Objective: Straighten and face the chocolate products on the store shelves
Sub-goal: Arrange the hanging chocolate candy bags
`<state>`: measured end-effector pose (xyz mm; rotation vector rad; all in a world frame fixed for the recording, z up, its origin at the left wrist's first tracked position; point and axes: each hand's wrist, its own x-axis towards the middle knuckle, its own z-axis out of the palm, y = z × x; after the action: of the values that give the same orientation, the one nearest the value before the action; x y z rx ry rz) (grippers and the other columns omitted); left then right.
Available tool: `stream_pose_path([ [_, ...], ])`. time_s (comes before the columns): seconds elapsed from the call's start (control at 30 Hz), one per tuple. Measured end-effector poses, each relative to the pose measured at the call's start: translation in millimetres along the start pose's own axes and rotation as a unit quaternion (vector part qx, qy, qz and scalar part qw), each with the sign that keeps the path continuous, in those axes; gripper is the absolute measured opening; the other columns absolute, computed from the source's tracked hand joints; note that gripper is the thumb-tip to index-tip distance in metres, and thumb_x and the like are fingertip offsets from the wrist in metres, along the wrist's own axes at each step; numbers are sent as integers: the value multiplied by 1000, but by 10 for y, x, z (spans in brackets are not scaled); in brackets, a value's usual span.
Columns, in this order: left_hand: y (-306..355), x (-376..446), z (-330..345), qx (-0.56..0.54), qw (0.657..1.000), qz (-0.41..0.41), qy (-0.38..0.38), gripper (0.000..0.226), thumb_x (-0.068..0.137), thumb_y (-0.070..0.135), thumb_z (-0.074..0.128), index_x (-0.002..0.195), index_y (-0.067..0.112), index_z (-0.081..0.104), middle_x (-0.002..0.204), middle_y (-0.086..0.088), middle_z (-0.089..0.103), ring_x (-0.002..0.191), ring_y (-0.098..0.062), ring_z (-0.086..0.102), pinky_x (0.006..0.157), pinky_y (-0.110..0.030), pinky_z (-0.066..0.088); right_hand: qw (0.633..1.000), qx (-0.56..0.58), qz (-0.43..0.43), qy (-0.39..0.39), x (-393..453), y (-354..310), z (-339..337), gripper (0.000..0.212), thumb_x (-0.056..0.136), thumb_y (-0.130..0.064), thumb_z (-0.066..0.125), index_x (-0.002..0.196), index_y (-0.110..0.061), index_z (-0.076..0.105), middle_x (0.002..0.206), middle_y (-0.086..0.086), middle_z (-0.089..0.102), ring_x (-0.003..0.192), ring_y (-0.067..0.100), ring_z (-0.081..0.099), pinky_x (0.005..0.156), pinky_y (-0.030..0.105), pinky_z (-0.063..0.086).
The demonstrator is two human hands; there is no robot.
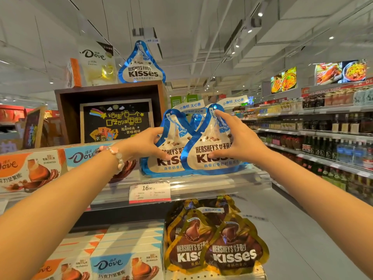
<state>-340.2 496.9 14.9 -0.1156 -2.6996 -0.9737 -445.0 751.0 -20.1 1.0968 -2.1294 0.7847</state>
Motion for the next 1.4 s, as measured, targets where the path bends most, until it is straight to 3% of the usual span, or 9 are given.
stream_pose_path([
  [0.13,8,46,-28,15,1000,-10,-14,50,69,3,78,103,32,56,102,9,68,88,-6,67,62,-18,55,998,55,11,0,-30,9,-28,128,52,-52,83,147,-35,-1,149,0,28,132,20,36,101,42,42],
  [0.27,30,63,-40,13,1000,-4,20,50,66,17,82,107,30,57,105,12,67,93,-2,64,76,-23,53,989,132,65,15,-64,69,-50,135,49,-53,79,146,-31,-13,138,4,42,122,21,44,96,31,36],
  [0.5,97,78,16,-118,988,-36,91,22,80,22,69,101,20,64,90,0,74,80,-15,72,58,-26,56,980,176,96,3,-19,140,-32,118,58,-37,84,147,-30,6,124,4,57,104,14,56,81,25,45],
  [0.6,114,78,53,-117,985,-53,119,23,82,22,69,103,17,65,91,-2,74,82,-17,71,73,-35,58,982,162,94,0,-7,142,-22,115,60,-38,84,147,-29,9,136,9,50,121,24,50,91,36,44],
  [0.8,174,23,91,-81,984,-40,152,31,81,25,70,108,13,60,108,-10,68,97,-22,66,87,-44,54,988,122,72,57,-84,88,24,102,61,-38,84,142,-22,23,131,2,46,110,10,42,88,25,35],
  [0.93,188,-45,109,-48,974,10,223,31,80,21,72,106,17,56,103,-11,67,94,-22,66,82,-37,54,990,47,0,136,-196,12,84,79,65,-32,82,128,-11,39,129,5,42,116,14,42,94,23,35],
  [1.03,163,-128,59,-16,960,68,272,25,80,17,72,101,16,59,92,-3,67,86,-13,64,73,-21,52,980,-25,-66,188,-239,-91,100,63,69,-27,80,120,-4,50,128,14,45,119,26,44,100,34,36],
  [1.13,92,-233,-76,22,946,96,309,14,81,16,70,93,19,62,89,5,65,79,2,60,66,-7,47,964,-65,-124,225,-242,-247,151,43,74,-20,76,108,-1,59,116,19,55,108,35,53,89,42,40],
  [1.4,-319,-630,-699,112,951,54,284,10,81,19,70,78,26,64,80,6,64,74,-1,59,63,-12,43,971,-28,-223,77,61,-961,417,31,82,-10,64,112,-3,60,110,12,59,95,28,59,81,36,46],
])
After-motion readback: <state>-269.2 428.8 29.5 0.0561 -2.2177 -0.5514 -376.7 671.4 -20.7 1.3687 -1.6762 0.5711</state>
